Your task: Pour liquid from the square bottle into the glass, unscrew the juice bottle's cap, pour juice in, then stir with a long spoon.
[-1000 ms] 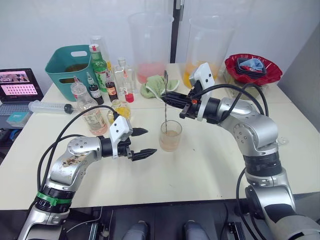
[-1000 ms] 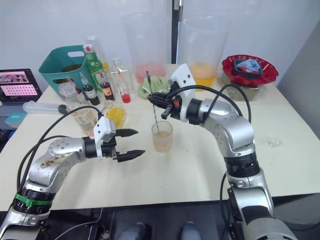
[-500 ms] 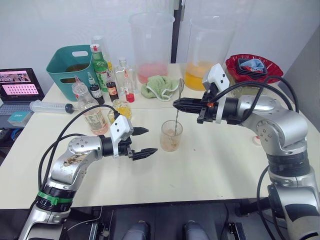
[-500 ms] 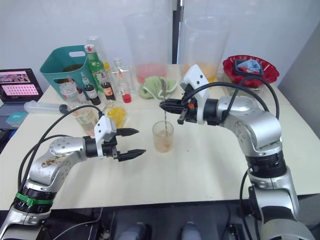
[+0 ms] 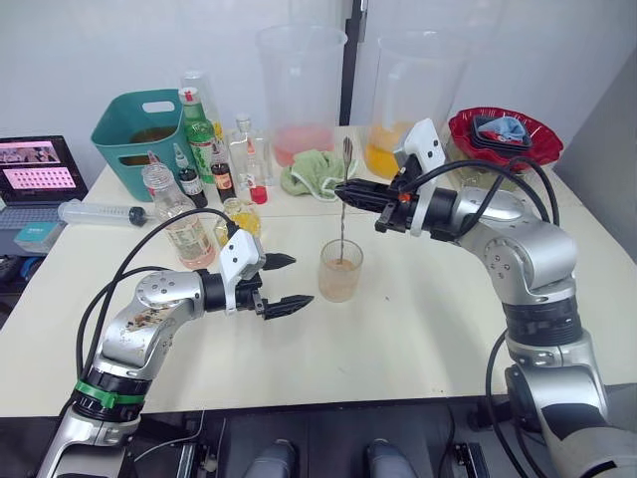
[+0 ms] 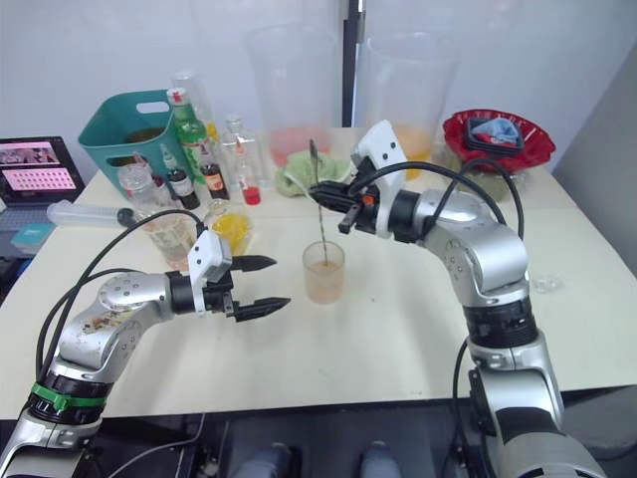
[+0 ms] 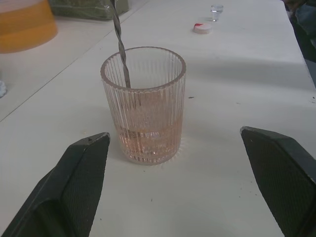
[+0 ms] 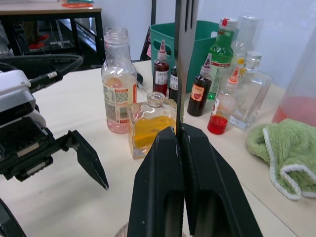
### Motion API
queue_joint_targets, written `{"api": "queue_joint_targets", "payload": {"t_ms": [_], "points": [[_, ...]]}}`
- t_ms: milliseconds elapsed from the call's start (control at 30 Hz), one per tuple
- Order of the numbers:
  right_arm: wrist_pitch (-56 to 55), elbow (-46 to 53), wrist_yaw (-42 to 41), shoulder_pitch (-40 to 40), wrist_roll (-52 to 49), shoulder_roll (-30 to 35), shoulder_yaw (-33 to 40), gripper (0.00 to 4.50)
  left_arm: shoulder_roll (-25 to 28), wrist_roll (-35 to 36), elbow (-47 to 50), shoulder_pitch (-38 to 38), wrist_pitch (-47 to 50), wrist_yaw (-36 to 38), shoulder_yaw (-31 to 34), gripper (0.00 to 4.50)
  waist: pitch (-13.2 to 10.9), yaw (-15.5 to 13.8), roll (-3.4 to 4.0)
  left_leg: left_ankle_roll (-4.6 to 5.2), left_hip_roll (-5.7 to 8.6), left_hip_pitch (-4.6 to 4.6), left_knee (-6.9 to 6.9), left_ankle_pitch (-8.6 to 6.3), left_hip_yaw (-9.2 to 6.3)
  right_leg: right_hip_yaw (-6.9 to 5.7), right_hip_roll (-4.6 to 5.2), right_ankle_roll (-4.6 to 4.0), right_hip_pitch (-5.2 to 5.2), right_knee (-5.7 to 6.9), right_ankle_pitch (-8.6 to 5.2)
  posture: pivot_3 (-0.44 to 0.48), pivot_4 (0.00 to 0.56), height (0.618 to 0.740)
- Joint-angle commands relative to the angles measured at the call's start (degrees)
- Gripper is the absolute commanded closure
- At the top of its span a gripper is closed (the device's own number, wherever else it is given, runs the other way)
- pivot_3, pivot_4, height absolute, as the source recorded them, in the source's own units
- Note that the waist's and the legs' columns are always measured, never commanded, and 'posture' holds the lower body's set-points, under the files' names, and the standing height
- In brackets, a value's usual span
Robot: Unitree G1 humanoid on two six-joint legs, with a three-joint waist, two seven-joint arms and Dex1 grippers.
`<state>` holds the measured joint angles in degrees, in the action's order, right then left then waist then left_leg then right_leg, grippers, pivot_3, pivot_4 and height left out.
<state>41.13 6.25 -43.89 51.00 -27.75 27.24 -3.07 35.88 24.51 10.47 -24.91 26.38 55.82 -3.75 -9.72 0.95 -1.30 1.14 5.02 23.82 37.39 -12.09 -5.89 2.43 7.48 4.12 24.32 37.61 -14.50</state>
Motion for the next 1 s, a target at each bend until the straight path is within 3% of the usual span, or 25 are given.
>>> {"api": "queue_joint_targets", "payload": {"t_ms": [33, 567, 833, 1000], "points": [[0.0, 2.5, 0.2, 2.2, -2.1, -0.6, 2.3, 4.50, 0.1, -0.3, 0.8, -0.6, -1.2, 0.4, 0.4, 0.02, 0.0, 0.0, 0.00, 0.00, 0.00, 0.00, 0.00, 0.00, 0.00, 0.00, 0.00, 0.00, 0.00, 0.00, 0.00, 0.000, 0.150, 0.740], [9.3, 5.8, -3.3, 7.0, -7.9, 9.3, 5.3, 4.50, -1.3, -1.1, -0.4, -0.8, -2.6, 0.7, 0.1, 0.02, 0.0, -0.1, 0.00, 0.01, -0.01, 0.00, -0.01, 0.00, 0.01, -0.01, 0.00, 0.00, 0.00, -0.02, 0.00, 0.000, 0.150, 0.740], [9.3, 6.4, -3.5, 8.3, -9.2, 9.7, 6.4, 4.50, -1.9, -1.5, -0.5, -1.1, -2.8, 0.9, 0.1, 0.02, 0.0, -0.1, 0.00, 0.01, 0.00, 0.00, -0.01, -0.01, 0.01, 0.00, 0.00, 0.00, 0.00, -0.02, 0.00, 0.000, 0.150, 0.740], [12.1, 5.0, -0.9, 11.0, -16.0, 7.2, 12.5, 4.50, -2.2, -1.1, -0.4, -1.2, -2.6, 1.0, 0.5, 0.02, 0.0, -0.1, 0.00, 0.01, -0.01, 0.00, -0.01, -0.01, 0.01, 0.00, 0.00, 0.00, 0.00, -0.03, 0.00, 0.000, 0.150, 0.740]]}}
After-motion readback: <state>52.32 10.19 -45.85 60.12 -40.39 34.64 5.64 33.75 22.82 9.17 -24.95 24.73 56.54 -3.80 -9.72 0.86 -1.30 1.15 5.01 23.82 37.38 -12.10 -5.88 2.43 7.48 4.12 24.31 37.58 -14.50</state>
